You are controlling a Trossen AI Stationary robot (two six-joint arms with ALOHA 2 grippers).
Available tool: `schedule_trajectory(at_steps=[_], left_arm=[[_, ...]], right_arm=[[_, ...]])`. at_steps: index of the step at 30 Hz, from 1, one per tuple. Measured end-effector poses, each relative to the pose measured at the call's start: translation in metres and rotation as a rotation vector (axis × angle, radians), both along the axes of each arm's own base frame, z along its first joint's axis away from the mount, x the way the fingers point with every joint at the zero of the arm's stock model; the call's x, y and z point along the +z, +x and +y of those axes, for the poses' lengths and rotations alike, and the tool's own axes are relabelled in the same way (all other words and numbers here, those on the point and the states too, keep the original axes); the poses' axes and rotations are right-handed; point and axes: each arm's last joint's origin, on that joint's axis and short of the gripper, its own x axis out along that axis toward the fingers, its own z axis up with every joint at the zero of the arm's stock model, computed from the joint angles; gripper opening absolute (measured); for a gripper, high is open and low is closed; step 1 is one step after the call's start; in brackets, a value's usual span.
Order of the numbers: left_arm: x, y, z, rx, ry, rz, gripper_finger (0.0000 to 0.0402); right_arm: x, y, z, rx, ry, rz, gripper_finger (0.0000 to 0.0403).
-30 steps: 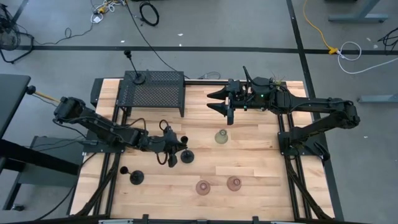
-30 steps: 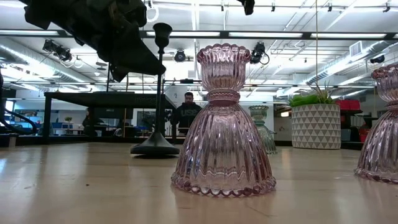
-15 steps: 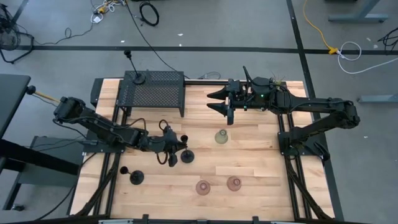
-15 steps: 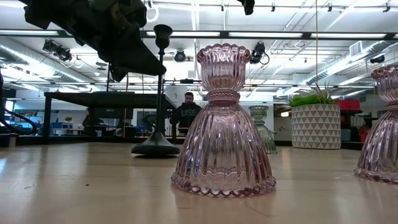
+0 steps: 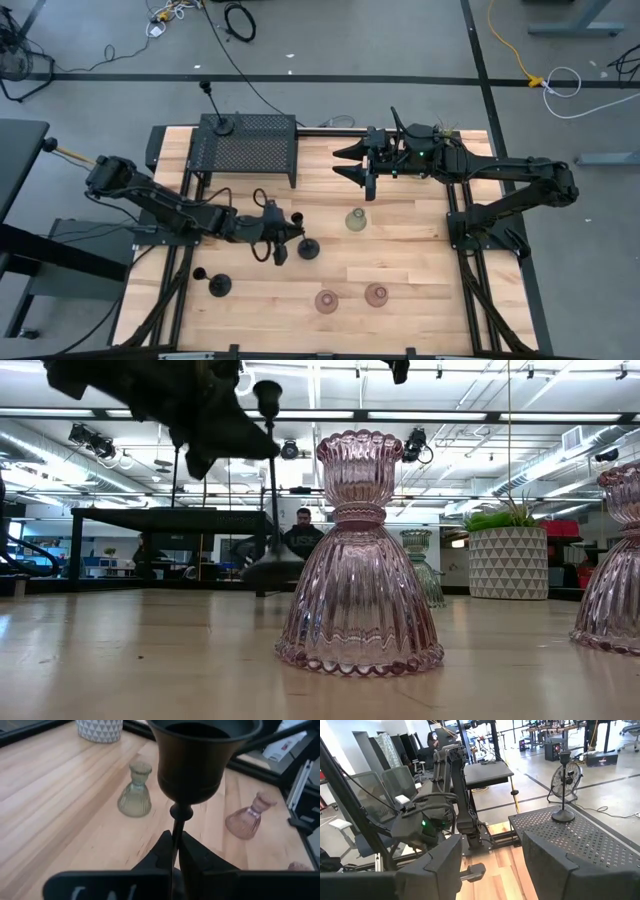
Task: Pick & Place candle stick holders
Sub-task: Put the right black candle holder on the shelf aligned with the other black candle holder
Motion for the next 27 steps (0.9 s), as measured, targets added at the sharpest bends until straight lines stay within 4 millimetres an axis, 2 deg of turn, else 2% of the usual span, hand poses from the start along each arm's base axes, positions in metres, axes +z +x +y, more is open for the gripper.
schedule_trajectory(at_steps=[5,9,12,16,22,27], left_arm=[[0.027,0.009,0.002,-0.012,0.041,-0.042,0.0012],[0.050,0.014,0.005,-0.008,0.091,0.042,0.0012],[0.065,0.014,0.010,0.002,0.124,0.170,0.0012],[0.096,0.014,0.016,0.016,0.146,0.237,0.0012],[0.145,0.006,0.025,0.054,0.193,0.282,0.0012],[0.168,-0.010,0.037,0.152,0.262,0.381,0.0011]], right_arm=[[0.000,0.000,0.000,0.000,0.000,0.000,0.0207],[0.000,0.000,0.000,0.000,0.000,0.000,0.0207],[0.000,0.000,0.000,0.000,-0.001,0.000,0.0207],[0.000,0.000,0.000,0.001,-0.013,0.000,0.0207],[0.000,0.000,0.000,0.001,-0.016,0.000,0.0207],[0.000,0.000,0.000,0.001,-0.016,0.000,0.0207]])
